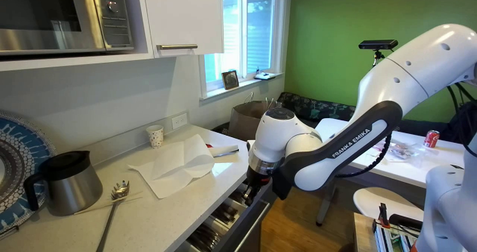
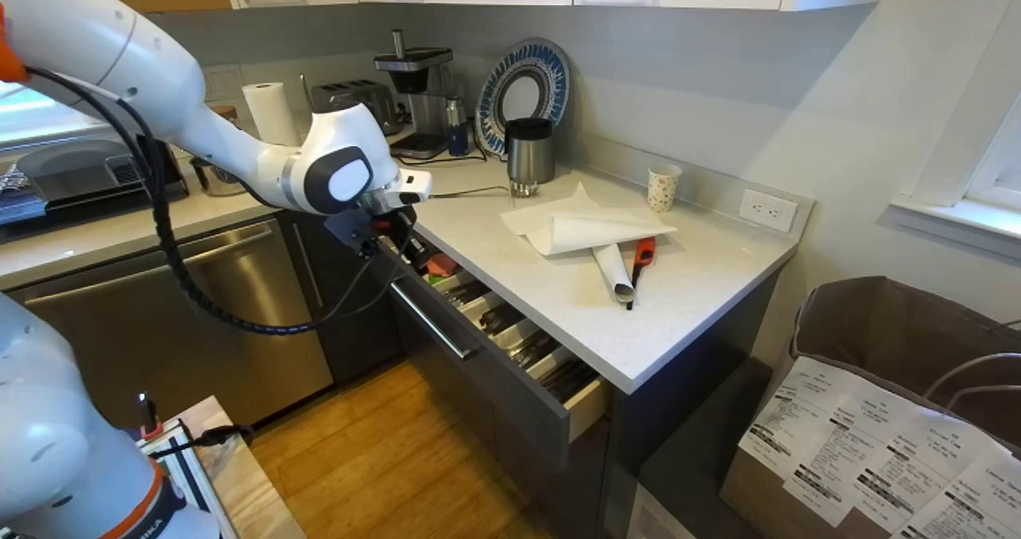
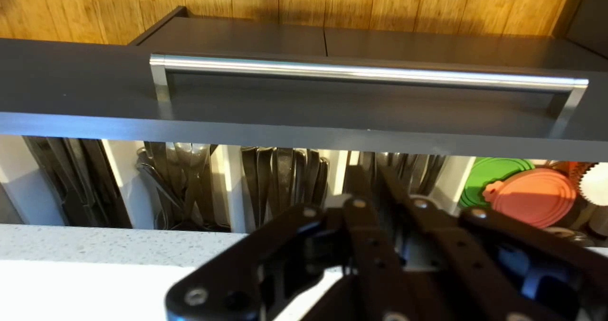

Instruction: Open the drawer

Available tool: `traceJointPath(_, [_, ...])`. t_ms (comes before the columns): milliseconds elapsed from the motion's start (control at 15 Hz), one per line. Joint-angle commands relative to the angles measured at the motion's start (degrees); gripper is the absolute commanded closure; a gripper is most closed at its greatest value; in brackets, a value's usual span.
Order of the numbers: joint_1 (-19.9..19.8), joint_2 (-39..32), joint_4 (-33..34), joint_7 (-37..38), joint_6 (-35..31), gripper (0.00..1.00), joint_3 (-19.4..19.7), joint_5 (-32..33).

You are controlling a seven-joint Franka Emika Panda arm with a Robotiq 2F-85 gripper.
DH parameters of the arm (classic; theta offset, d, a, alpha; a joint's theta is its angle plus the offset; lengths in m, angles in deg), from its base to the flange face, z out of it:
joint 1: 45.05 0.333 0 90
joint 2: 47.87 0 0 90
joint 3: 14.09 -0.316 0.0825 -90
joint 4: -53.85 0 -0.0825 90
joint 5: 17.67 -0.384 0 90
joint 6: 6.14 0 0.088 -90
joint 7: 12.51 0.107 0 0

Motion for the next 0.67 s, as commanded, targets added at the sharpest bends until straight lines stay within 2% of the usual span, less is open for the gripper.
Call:
traceJointPath(0, [-0.7, -6.1, 2.9, 10.2, -2.8, 1.00, -0.3, 9.0])
traceJointPath(133, [0.0, -8.4, 4.1, 15.7, -3.7, 1.00, 0.6, 15.4])
traceJointPath(200, [0.9, -9.0, 4.5, 15.7, -3.7, 1.00, 1.0, 15.1])
traceJointPath(267, [1.6, -8.6, 4.6, 16.0, -4.8, 1.00, 1.4, 17.8])
traceJointPath(333, [1.7, -7.4, 3.5, 13.4, -3.4, 0.99, 1.8, 13.9])
traceJointPath(600, [0.7, -8.2, 4.5, 14.6, -4.2, 0.99, 0.4, 16.0])
